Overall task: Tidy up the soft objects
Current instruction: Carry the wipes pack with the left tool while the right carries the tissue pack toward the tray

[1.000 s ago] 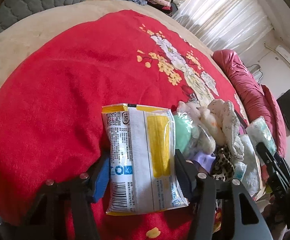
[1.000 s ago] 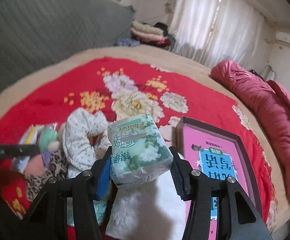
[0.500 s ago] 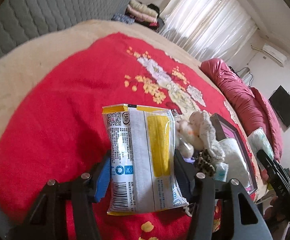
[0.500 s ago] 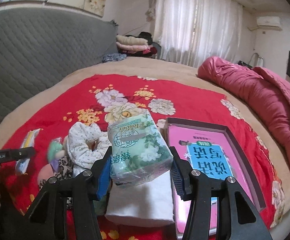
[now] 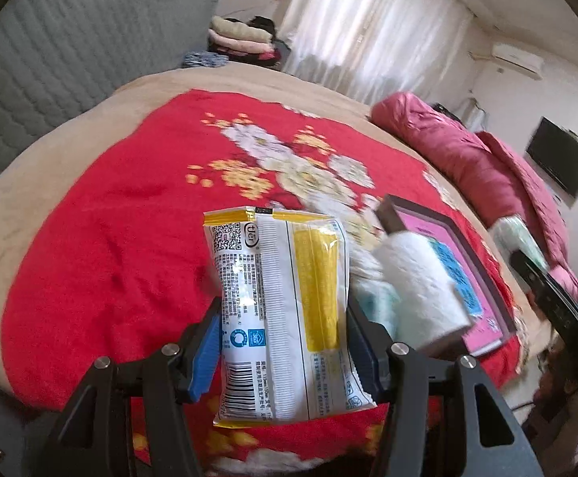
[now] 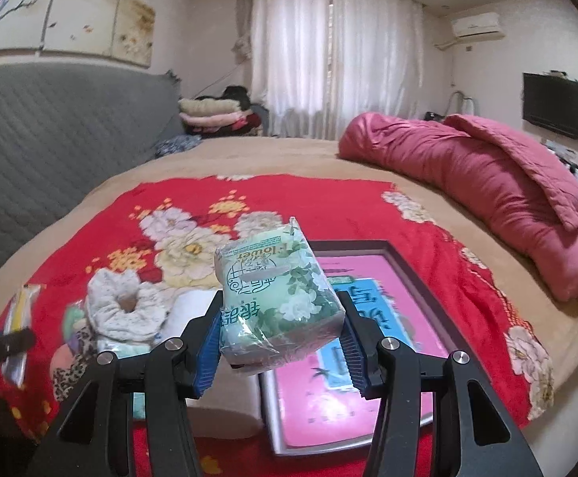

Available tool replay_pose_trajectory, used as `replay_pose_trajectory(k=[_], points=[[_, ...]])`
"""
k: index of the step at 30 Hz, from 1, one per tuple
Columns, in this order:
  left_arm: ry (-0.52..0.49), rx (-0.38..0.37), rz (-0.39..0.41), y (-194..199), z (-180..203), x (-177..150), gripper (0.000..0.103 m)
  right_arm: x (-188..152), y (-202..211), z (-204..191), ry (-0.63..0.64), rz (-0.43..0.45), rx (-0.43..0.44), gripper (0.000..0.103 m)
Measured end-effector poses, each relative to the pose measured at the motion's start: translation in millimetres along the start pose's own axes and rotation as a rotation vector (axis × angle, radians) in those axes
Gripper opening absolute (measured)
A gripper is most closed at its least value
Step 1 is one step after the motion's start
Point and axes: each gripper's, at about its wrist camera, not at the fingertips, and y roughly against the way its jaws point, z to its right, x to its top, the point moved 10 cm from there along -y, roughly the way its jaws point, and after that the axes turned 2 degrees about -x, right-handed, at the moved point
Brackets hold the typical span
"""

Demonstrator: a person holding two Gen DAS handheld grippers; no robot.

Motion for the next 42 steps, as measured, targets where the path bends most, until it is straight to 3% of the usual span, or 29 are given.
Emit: replay_pose_trajectory(k=[6,19,30,42], points=[[-0.079,-0.032,-0.003,6,49,-1,0.057,1,7,30,-0.063,0.023,-0.043,0.054],[-0.138,-0.074,-0.020,0,136,8,0.057,1,15,99,-0.199,0.059,-0.113,0.054],[-0.231,-0.124,-0.080,-37,208,-4,0.057,-13,8,145,-0.257,0.036,-0.178,0.054],[-0.298,-0.131,-0.240,-110,257,-32,0.057,-28,-4,172,-0.305,0.004,-0.202,0.054]])
